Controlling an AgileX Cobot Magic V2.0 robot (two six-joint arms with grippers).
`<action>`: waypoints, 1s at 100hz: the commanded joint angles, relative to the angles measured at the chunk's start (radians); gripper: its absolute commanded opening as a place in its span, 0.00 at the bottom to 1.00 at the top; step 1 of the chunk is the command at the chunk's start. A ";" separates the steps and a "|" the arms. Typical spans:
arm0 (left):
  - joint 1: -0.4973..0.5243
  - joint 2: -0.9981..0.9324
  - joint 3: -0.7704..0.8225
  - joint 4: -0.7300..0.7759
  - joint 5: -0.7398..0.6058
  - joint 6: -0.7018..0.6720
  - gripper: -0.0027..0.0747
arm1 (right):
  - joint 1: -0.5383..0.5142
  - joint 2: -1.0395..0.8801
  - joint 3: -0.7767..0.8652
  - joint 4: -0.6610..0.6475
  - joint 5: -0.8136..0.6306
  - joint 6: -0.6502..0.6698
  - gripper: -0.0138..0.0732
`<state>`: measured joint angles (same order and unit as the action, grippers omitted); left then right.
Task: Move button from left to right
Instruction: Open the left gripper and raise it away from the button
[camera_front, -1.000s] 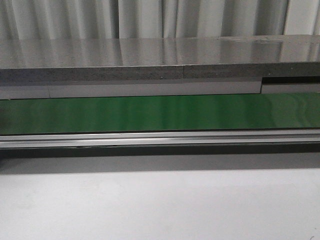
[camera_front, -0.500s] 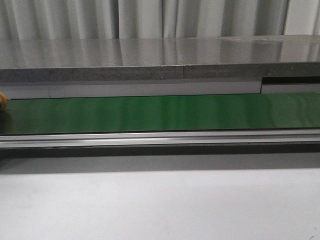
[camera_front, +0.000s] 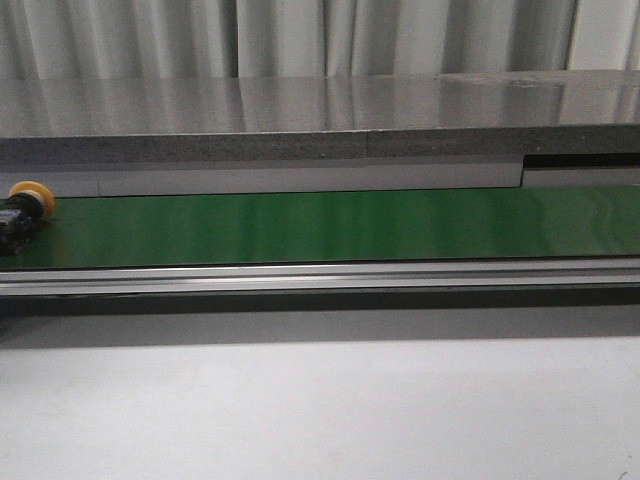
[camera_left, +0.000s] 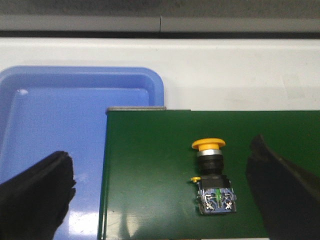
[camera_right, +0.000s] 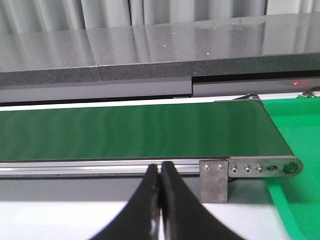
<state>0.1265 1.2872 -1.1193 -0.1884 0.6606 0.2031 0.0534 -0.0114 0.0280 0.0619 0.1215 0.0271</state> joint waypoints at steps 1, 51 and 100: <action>-0.007 -0.111 0.036 -0.021 -0.145 0.001 0.90 | 0.002 -0.020 -0.016 -0.008 -0.082 0.000 0.08; -0.171 -0.480 0.471 -0.020 -0.560 0.012 0.90 | 0.002 -0.020 -0.016 -0.008 -0.082 0.000 0.08; -0.260 -0.768 0.717 -0.016 -0.619 0.012 0.88 | 0.002 -0.020 -0.016 -0.008 -0.082 0.000 0.08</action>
<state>-0.1253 0.5560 -0.4058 -0.1967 0.1033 0.2115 0.0534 -0.0114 0.0280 0.0619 0.1215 0.0271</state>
